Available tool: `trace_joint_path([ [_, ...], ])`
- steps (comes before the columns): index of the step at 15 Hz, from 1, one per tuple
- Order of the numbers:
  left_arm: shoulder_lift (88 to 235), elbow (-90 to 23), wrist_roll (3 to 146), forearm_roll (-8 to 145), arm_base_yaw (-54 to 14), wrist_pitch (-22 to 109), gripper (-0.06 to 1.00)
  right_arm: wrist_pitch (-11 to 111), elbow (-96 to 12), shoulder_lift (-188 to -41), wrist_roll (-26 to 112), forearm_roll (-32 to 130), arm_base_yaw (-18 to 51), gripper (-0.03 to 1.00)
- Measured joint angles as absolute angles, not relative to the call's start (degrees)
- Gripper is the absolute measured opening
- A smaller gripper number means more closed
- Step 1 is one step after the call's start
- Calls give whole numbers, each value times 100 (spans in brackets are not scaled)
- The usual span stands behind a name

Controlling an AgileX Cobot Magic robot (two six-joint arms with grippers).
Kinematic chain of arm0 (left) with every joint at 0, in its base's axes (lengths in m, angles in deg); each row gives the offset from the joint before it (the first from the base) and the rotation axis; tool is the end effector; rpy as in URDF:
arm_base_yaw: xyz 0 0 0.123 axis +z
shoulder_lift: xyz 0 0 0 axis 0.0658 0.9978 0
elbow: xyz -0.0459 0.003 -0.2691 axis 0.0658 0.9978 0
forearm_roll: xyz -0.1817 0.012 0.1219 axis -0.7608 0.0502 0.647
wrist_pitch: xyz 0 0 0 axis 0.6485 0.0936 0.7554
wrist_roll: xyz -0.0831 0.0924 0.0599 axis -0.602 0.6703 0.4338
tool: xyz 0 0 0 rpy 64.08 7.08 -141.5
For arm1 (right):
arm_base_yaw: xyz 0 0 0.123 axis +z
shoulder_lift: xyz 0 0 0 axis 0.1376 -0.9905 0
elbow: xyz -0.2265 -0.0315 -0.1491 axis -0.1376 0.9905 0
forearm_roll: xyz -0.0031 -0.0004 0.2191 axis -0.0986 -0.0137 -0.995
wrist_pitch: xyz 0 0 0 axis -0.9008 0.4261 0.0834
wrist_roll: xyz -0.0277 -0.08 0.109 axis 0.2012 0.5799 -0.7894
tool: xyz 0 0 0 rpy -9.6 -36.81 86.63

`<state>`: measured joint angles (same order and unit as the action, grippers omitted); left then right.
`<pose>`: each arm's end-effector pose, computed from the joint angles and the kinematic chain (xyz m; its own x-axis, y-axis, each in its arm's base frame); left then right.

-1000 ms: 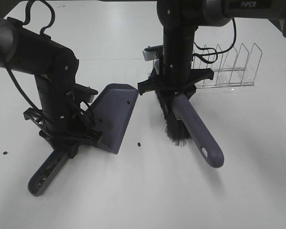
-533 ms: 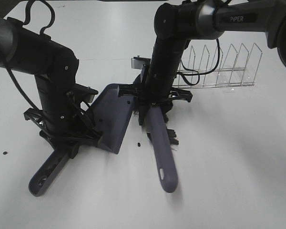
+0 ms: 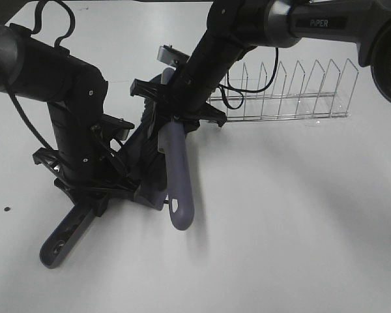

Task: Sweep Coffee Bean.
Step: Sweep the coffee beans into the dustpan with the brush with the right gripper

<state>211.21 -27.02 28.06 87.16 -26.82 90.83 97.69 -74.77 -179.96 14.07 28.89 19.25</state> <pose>0.2953 -0.1637 0.0575 -0.9308 0.3547 0.0882 0.3618 0.9285 0.0836 0.3975 0.2650 0.0956 -0.9885 -0.1120 -0.1016 -0.1462 0.8796 0.4527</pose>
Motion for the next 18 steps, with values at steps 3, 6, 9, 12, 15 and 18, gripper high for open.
trace_joint_path([
  [3, 21121, -2702, 2812, 8716, -2682, 9077, 33, 10141, -7930, -17996, 1407, 3061, 1925, 29],
  [6, 21121, -2702, 2863, 8716, -2682, 9071, 33, 10921, -8182, -17996, 1298, 4035, 1930, 29],
  [9, 21121, -2702, 2892, 8728, -2682, 9077, 33, 11064, -8142, -17933, 931, 5077, 1913, 29],
  [12, 21110, -2719, 2817, 8808, -2688, 9163, 33, 11064, -7844, -17526, 903, 5141, 1988, 29],
  [15, 20938, -2559, 2789, 8854, -2688, 9386, 33, 11070, -7151, -16953, 903, 5347, 1993, 29],
  [18, 20806, -2261, 2789, 8871, -2688, 9415, 33, 11070, -6446, -16460, 840, 5427, 1988, 29],
])
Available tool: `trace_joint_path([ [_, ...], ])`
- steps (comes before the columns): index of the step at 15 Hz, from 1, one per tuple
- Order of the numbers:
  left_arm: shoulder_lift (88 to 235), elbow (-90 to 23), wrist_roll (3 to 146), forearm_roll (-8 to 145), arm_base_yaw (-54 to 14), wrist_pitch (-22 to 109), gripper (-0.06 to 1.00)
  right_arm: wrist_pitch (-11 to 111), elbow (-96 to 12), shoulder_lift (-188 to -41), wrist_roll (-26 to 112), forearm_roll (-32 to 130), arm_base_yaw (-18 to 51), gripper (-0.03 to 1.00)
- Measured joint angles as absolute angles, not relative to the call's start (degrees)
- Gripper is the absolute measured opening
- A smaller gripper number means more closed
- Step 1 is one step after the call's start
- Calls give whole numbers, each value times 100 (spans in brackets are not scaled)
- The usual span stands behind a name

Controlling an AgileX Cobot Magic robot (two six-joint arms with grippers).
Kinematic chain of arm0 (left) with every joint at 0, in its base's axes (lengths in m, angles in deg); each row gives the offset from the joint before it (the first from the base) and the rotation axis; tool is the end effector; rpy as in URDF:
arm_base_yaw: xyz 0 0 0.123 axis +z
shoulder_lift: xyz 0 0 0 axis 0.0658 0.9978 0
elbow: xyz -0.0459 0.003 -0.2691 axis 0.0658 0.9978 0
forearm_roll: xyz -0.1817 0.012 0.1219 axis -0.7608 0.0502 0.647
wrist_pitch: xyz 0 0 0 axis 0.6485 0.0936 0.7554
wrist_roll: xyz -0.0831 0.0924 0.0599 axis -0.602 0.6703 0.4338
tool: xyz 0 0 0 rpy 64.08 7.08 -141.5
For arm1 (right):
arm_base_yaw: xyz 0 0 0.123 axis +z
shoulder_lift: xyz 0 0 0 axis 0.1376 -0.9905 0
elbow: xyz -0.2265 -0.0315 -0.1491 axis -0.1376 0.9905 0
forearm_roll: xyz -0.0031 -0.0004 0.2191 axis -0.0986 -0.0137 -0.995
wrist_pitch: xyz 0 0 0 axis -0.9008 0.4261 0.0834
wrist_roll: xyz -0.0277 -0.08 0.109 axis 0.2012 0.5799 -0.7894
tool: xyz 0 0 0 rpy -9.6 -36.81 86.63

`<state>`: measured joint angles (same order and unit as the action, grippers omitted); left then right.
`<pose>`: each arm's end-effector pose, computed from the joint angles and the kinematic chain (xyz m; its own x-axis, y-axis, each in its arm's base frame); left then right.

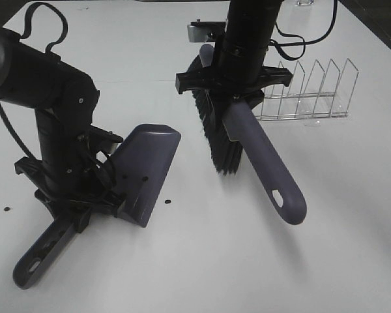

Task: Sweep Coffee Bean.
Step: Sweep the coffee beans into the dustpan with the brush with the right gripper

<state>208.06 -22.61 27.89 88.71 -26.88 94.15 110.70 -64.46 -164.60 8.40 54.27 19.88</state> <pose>0.2751 -0.1481 0.0651 -0.9190 0.3593 0.1620 0.3797 0.9175 0.1188 0.3574 0.1950 0.1545 -0.9645 -0.2566 -0.0619 -0.2602 0.9638 0.0583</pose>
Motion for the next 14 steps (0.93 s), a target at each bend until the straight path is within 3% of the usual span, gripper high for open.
trace_joint_path([
  [3, 20766, -2215, 2829, 8900, -2688, 9295, 33, 10961, -5764, -16455, 519, 5427, 1988, 29],
  [8, 20766, -2215, 2846, 8911, -2688, 9146, 33, 10388, -5638, -16959, 284, 5158, 1993, 29],
  [14, 20766, -2215, 2840, 8917, -2688, 9117, 33, 9637, -5678, -17366, 971, 3227, 2452, 29],
])
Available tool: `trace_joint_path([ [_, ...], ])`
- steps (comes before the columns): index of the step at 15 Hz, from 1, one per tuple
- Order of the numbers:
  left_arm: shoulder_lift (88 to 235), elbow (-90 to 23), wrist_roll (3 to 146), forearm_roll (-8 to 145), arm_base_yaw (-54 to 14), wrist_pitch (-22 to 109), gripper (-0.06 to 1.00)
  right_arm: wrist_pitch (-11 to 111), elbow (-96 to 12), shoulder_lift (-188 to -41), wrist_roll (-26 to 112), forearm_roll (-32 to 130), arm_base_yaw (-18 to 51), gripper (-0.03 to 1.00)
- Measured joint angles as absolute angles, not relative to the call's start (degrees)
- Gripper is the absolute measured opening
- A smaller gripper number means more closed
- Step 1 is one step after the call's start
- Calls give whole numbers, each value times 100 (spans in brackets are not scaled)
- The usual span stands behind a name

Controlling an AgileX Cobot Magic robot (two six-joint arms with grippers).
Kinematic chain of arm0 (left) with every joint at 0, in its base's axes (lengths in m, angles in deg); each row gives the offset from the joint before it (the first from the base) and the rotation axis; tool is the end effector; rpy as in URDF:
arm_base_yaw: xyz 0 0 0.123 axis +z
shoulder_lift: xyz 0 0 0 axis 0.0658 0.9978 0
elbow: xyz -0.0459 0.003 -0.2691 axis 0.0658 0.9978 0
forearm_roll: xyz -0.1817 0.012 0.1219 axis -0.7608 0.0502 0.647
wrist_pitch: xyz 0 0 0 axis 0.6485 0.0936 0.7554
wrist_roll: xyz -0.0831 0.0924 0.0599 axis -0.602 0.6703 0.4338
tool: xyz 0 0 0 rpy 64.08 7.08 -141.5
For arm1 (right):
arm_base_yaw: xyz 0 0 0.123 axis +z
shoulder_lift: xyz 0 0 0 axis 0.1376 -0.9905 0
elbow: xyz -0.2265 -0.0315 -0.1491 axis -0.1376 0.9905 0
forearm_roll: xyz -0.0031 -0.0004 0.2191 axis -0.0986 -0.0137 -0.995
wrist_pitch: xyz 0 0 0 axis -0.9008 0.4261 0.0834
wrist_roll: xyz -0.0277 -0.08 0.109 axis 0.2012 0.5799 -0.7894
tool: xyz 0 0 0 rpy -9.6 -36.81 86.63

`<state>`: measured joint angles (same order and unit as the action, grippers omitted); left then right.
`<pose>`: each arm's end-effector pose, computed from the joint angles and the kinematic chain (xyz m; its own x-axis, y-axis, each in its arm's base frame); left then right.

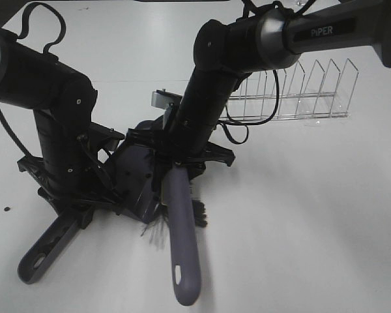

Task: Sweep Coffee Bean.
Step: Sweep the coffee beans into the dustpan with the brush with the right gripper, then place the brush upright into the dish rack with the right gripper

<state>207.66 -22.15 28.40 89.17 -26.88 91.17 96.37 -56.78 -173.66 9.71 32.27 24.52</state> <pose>0.2799 -0.1505 0.0650 -0.9180 0.3801 0.1134 0.3919 0.9132 0.1119 0.3269 0.2639 0.0709 -0.9853 -0.1527 0.0771 -0.1176 0.9320 0.3428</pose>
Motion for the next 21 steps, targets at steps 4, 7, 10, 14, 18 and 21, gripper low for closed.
trace_joint_path([
  [4, 20766, -2215, 2840, 8917, -2688, 9105, 33, 9276, -5833, -17360, 1665, 2396, 2446, 29],
  [7, 20766, -2215, 2840, 8917, -2688, 9100, 33, 9259, -5907, -17274, 1665, 2717, 2446, 29],
  [10, 20766, -2215, 2846, 8917, -2688, 9100, 33, 9591, -5913, -16988, 1327, 3662, 2446, 29],
  [14, 20766, -2215, 2846, 8911, -2688, 9088, 33, 10582, -5913, -16420, 1057, 4676, 2446, 29],
  [18, 20766, -2215, 2846, 8785, -2688, 9065, 33, 11058, -5913, -16208, 943, 5175, 2240, 29],
  [21, 20766, -2215, 2794, 8693, -2688, 9065, 33, 11058, -5718, -15910, 1109, 5175, 1822, 29],
])
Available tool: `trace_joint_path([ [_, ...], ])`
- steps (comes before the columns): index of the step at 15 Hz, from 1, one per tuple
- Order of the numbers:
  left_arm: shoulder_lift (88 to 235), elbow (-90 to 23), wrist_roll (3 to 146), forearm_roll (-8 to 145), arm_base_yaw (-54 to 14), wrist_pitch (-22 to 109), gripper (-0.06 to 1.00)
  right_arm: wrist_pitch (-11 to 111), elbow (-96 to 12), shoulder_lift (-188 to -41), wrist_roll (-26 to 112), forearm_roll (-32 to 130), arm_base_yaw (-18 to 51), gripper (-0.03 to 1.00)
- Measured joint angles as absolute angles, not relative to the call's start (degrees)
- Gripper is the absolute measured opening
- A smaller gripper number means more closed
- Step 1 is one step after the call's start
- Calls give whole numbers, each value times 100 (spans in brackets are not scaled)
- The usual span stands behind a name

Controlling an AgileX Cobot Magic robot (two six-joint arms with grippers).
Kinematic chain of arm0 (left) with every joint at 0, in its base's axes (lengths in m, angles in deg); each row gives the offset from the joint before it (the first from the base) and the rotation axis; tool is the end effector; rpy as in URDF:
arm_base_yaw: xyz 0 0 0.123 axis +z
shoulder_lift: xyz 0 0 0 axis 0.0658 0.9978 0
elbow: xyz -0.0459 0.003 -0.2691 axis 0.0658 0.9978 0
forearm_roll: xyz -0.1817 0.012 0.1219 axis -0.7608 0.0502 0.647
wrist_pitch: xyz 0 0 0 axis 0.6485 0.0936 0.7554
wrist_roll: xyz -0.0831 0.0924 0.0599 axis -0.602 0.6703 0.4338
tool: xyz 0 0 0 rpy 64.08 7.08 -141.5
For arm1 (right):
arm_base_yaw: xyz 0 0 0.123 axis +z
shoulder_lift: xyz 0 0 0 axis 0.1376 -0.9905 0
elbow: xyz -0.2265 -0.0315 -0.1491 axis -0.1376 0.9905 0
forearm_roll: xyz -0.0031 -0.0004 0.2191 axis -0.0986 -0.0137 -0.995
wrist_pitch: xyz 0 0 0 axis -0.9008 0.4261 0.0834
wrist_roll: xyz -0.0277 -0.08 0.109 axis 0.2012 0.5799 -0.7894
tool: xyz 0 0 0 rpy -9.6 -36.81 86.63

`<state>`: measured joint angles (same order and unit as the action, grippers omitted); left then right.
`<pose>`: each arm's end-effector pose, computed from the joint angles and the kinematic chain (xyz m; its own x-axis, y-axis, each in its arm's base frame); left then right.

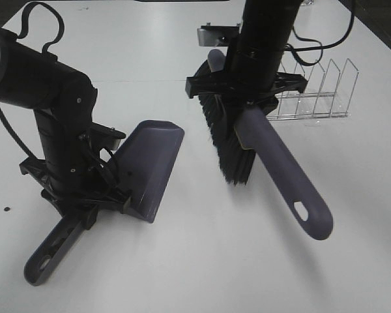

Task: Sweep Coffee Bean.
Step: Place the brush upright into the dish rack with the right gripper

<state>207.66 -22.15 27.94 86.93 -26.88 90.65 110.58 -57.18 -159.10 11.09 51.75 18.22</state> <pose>0.2785 -0.1547 0.0645 -0.9303 0.3505 0.1081 0.3599 0.9292 0.0840 0.3375 0.1785 0.1643 -0.9651 -0.2604 -0.0283 -0.2619 0.9608 0.0914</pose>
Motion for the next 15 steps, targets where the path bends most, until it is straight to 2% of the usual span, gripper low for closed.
trace_joint_path([
  [4, 20766, -2215, 2508, 8647, -2688, 9077, 33, 11064, -5065, -15658, 1441, 5118, 1100, 29],
  [9, 20766, -2215, 2336, 8338, -2688, 9077, 33, 11064, -4635, -15613, 2203, 4911, -310, 29],
  [12, 20766, -2215, 2336, 8321, -2688, 9077, 33, 11058, -4635, -15658, 2301, 5089, -814, 29],
  [15, 20766, -2215, 2336, 8218, -2688, 9077, 33, 11058, -4635, -15922, 2547, 5192, -917, 29],
])
